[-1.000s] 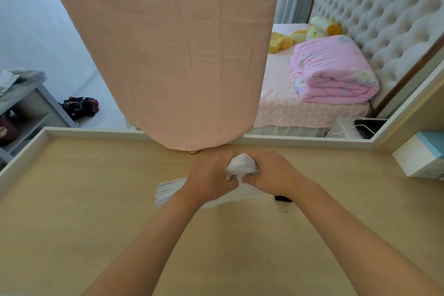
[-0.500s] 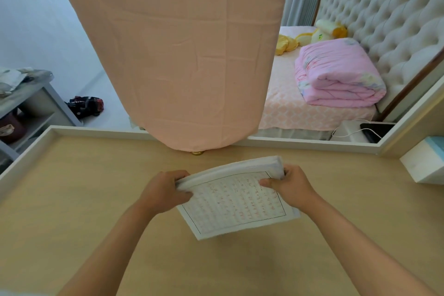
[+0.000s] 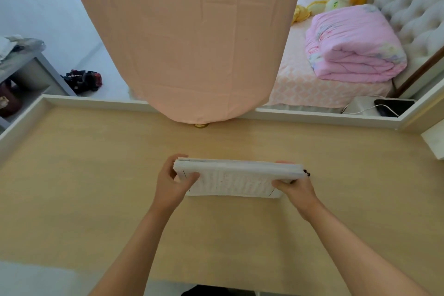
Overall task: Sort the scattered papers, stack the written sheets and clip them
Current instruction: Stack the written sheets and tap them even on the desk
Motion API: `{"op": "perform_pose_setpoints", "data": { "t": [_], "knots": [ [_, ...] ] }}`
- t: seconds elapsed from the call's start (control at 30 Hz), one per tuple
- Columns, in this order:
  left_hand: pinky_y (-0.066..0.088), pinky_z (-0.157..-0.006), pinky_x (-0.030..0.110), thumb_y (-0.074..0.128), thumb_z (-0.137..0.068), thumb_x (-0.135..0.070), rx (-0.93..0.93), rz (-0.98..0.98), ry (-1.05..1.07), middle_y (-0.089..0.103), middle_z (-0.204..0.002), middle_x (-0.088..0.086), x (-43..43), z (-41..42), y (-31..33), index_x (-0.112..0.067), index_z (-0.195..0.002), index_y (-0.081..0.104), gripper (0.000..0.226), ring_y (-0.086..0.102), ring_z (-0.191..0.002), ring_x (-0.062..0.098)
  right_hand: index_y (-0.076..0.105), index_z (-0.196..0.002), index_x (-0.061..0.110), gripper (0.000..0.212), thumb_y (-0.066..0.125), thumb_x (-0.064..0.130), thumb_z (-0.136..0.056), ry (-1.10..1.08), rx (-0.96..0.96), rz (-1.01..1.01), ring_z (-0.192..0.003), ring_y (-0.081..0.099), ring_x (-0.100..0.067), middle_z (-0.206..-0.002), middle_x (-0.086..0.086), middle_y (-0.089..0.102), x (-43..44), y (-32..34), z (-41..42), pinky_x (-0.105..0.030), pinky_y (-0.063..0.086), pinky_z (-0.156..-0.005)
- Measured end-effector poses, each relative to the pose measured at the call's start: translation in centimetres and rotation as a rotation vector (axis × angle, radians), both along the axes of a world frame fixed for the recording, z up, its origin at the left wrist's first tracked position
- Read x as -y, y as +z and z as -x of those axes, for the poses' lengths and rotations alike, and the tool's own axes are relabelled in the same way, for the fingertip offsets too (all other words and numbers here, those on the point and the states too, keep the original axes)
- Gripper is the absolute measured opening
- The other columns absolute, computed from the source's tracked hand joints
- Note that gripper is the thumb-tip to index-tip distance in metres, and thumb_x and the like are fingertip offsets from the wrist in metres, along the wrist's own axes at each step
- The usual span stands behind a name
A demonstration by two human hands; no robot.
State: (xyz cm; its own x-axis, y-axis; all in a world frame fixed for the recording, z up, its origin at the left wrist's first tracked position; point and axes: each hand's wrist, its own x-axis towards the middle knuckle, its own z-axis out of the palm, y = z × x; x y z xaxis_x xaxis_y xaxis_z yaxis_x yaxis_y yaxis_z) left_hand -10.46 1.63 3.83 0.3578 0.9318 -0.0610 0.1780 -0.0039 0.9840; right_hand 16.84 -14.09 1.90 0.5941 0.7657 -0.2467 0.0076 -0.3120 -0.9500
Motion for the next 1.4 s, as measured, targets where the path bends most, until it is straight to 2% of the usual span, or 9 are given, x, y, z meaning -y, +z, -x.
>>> {"op": "perform_pose_setpoints", "data": {
  "t": [0.13, 0.23, 0.4, 0.7, 0.77, 0.93, 1.03, 1.1, 1.4],
  "knots": [
    [0.046, -0.087, 0.031, 0.06, -0.075, -0.047, 0.19, 0.092, 0.08, 0.066, -0.107, -0.01, 1.5, -1.5, -0.7, -0.02, -0.121, 0.056, 0.054, 0.061, -0.1, 0.009, 0.064, -0.108, 0.006, 0.037, 0.055, -0.02, -0.082, -0.109, 0.026, -0.003, -0.077, 0.061, 0.014, -0.09, 0.007, 0.067, -0.7, -0.6, 1.2, -0.006, 0.047, -0.07],
    [0.045, -0.096, 0.034, 0.048, -0.083, -0.06, 0.205, 0.055, 0.147, 0.067, -0.12, 0.0, 1.5, -1.9, -0.1, -0.025, -0.126, 0.059, 0.057, 0.061, -0.114, 0.017, 0.059, -0.103, 0.015, 0.043, 0.05, -0.021, -0.082, -0.149, 0.014, -0.02, -0.08, 0.058, 0.008, -0.091, 0.006, 0.062, -0.7, -0.6, 1.5, -0.009, 0.046, -0.07],
    [0.047, -0.089, 0.031, 0.067, -0.089, -0.03, 0.178, 0.17, 0.323, 0.072, -0.107, -0.006, 1.2, -3.3, 1.2, -0.027, -0.096, 0.074, 0.011, 0.063, -0.108, 0.018, 0.058, -0.109, 0.015, 0.048, 0.049, -0.02, -0.078, -0.164, 0.056, -0.02, -0.091, 0.058, -0.008, -0.099, 0.003, 0.063, -1.0, -1.2, 1.6, -0.022, 0.045, -0.077],
    [0.049, -0.081, 0.034, 0.074, -0.084, -0.031, 0.101, 0.132, 0.365, 0.071, -0.101, -0.008, 0.6, -3.7, 1.9, -0.027, -0.095, 0.069, 0.013, 0.064, -0.092, 0.009, 0.064, -0.103, 0.009, 0.033, 0.051, -0.015, -0.083, -0.256, 0.058, -0.002, -0.08, 0.056, 0.004, -0.087, 0.006, 0.064, -1.9, -1.2, 2.0, 0.0, 0.041, -0.057],
    [0.052, -0.089, 0.038, 0.074, -0.084, -0.031, -0.052, -0.013, 0.354, 0.069, -0.105, -0.013, 0.3, -3.2, 2.2, -0.032, -0.104, 0.066, 0.022, 0.063, -0.099, 0.009, 0.064, -0.099, 0.011, 0.032, 0.051, -0.013, -0.083, -0.264, 0.054, -0.003, -0.08, 0.056, 0.002, -0.085, 0.009, 0.064, -1.9, -1.1, 2.0, -0.002, 0.042, -0.058],
    [0.041, -0.097, 0.039, 0.061, -0.089, -0.02, -0.467, -1.016, 0.121, 0.066, -0.118, -0.002, 1.4, -7.2, 5.0, -0.017, -0.122, 0.064, 0.033, 0.055, -0.103, 0.021, 0.065, -0.094, 0.012, 0.03, 0.051, -0.012, -0.083, -0.281, 0.069, -0.011, -0.075, 0.057, 0.004, -0.08, 0.01, 0.063, -2.2, -0.9, 2.1, -0.001, 0.041, -0.058],
    [0.043, -0.09, 0.042, 0.045, -0.091, -0.054, -0.761, -1.084, -0.356, 0.063, -0.119, 0.001, 4.0, -12.3, 4.7, -0.015, -0.133, 0.054, 0.058, 0.056, -0.104, 0.024, 0.067, -0.095, 0.005, 0.027, 0.053, -0.013, -0.083, -0.288, 0.046, -0.015, -0.066, 0.059, 0.009, -0.081, 0.004, 0.066, -2.2, -0.9, 2.2, -0.003, 0.043, -0.058],
    [0.044, -0.074, 0.038, 0.046, -0.089, -0.054, -0.95, -1.131, -0.526, 0.062, -0.109, 0.003, 4.4, -13.7, 3.2, -0.015, -0.13, 0.052, 0.057, 0.058, -0.094, 0.026, 0.068, -0.099, 0.003, 0.027, 0.054, -0.012, -0.082, -0.293, 0.038, -0.004, -0.072, 0.061, -0.001, -0.086, -0.002, 0.068, -2.1, -0.9, 2.2, -0.005, 0.045, -0.058],
    [0.037, -0.053, 0.031, 0.049, -0.083, -0.037, -0.927, -1.276, -0.499, 0.057, -0.081, -0.002, -2.4, -4.9, 2.5, -0.017, -0.095, 0.057, 0.025, 0.05, -0.066, 0.02, 0.067, -0.101, 0.008, 0.027, 0.053, -0.007, -0.084, -0.285, 0.032, 0.057, -0.082, 0.06, -0.009, -0.091, -0.002, 0.068, -2.1, -0.7, 2.1, -0.017, 0.045, -0.064]
  ]
}}
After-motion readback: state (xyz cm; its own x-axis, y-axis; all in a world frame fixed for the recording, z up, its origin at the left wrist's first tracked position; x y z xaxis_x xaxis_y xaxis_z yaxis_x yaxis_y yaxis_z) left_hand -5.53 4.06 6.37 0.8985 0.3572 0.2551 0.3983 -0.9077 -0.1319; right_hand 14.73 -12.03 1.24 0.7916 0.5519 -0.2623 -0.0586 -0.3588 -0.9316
